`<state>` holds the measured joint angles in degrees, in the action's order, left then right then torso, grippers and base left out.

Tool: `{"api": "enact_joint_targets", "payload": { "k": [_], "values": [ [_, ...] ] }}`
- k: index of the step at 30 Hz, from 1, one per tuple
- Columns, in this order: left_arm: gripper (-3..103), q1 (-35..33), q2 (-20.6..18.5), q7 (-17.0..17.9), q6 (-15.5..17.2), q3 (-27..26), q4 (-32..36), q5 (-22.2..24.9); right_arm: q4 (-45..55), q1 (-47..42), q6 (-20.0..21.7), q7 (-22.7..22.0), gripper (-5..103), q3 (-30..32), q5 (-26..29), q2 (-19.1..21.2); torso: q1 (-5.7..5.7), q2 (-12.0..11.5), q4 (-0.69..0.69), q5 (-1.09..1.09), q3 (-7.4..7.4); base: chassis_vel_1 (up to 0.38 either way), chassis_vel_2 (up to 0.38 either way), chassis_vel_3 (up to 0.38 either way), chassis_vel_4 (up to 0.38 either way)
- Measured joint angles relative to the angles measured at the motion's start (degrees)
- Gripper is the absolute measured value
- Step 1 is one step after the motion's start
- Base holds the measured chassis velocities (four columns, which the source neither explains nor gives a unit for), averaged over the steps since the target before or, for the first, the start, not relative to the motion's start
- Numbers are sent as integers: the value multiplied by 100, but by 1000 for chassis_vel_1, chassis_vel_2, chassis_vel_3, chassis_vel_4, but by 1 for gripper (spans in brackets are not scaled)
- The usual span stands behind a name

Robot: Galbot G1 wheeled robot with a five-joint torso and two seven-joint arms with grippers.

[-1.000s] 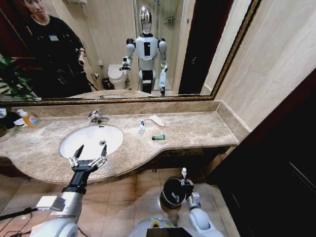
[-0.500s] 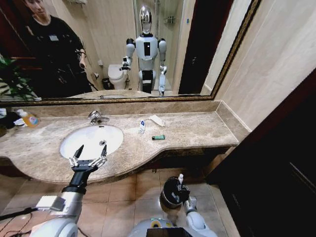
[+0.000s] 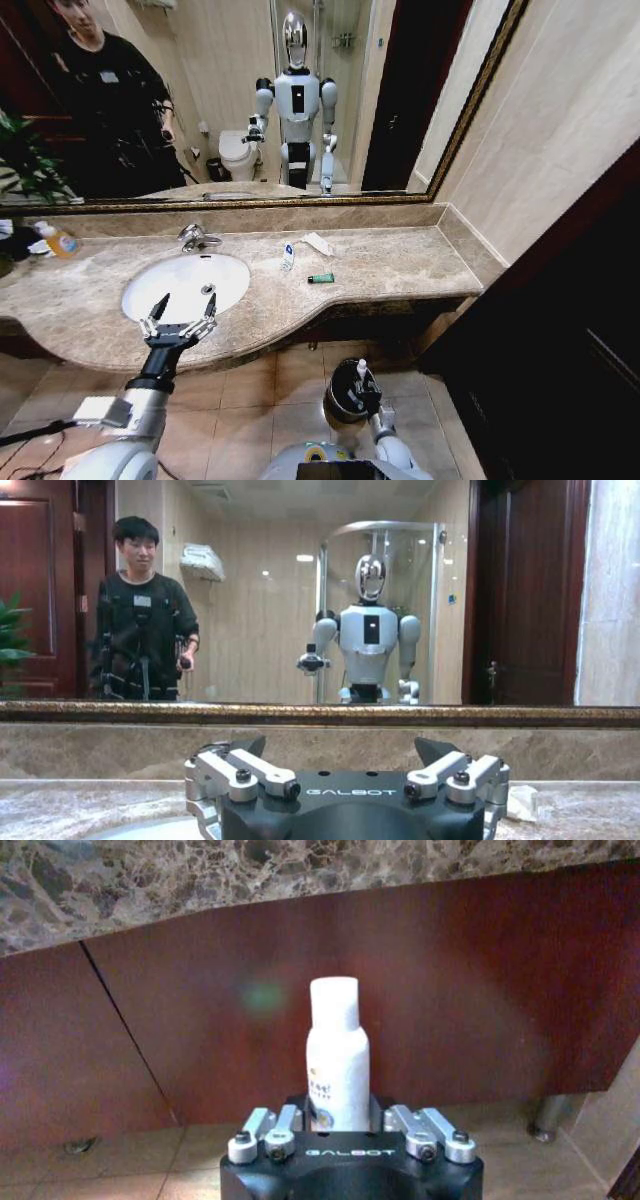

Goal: Pick up the trash from the sink and place it in the trash bin.

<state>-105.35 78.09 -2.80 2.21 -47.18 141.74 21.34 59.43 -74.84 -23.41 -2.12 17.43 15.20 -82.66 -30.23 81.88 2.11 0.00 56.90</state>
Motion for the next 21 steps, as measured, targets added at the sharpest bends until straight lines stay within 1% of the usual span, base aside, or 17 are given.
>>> {"api": "enact_joint_targets", "payload": {
  "k": [1, 3, 4, 6, 7, 9, 10, 13, 14, 15, 16, 17, 18, 21],
  "values": [
    [100, 0, 0, 0, 0, 0, 0, 0, 0, 0, 0, 0, 39, 0, 0, 0, 0, 0, 0, 0, 0, 0, 0, 0, 0],
    [100, 0, 0, 0, 0, 0, 0, 0, 21, -23, -15, -6, 49, 1, -1, 20, 0, 0, 0, 0, 0, 0, 0, 0, 0],
    [100, 0, 0, 0, 0, 0, 0, 0, 21, -23, -15, -6, 49, 1, -1, 20, 0, 0, 0, 0, 0, 0, 0, 0, 0],
    [100, 0, 0, 0, 0, 0, 0, 0, 51, -41, -28, -16, 61, 2, -1, 41, 0, 0, 0, 0, 0, 0, 0, 0, 0],
    [100, 0, 0, 0, 0, 0, 0, 0, 51, -41, -28, -16, 61, 2, -1, 41, 0, 0, 0, 0, 0, 0, 0, 0, 0],
    [100, 0, 0, 0, 0, 0, 0, 0, 65, -49, -44, -23, 71, 3, -2, 55, 0, 0, 0, 0, 0, 0, 0, 0, 0],
    [100, 0, 0, 0, 0, 0, 0, 0, 65, -49, -44, -23, 71, 3, -2, 55, 0, 0, 0, 0, 0, 0, 0, 0, 0],
    [100, 1, 0, 0, 0, 0, 0, 0, 71, -56, -58, -25, 88, 4, -8, 63, 0, 0, 0, 0, 0, 0, 0, 0, 0],
    [100, 0, 0, 0, 0, 0, 0, 0, 72, -59, -60, -26, 88, 4, -11, 63, 0, 0, 0, 0, 0, 0, 0, 0, 0],
    [100, 0, 0, 0, 0, 0, 0, 0, 74, -64, -62, -26, 93, 4, -17, 63, 0, 0, 0, 0, 0, 0, 0, 0, 0],
    [100, 0, 0, 0, 0, 0, 0, 0, 74, -64, -62, -26, 93, 4, -17, 63, 0, 0, 0, 0, 0, 0, 0, 0, 0],
    [100, 0, 0, 0, 0, 0, 0, 0, 75, -66, -62, -27, 97, 4, -21, 64, 0, 0, 0, 0, 0, 0, 0, 0, 0],
    [100, 0, 0, 0, 0, 0, 0, 0, 75, -68, -62, -27, 99, 3, -23, 63, 0, 0, 0, 0, 0, 0, 0, 0, 0],
    [100, 0, 0, 0, 0, 0, 0, 0, 81, -75, -64, -30, 100, 3, -28, 64, 0, 0, 0, 0, 0, 0, 0, 0, 0]
  ]
}}
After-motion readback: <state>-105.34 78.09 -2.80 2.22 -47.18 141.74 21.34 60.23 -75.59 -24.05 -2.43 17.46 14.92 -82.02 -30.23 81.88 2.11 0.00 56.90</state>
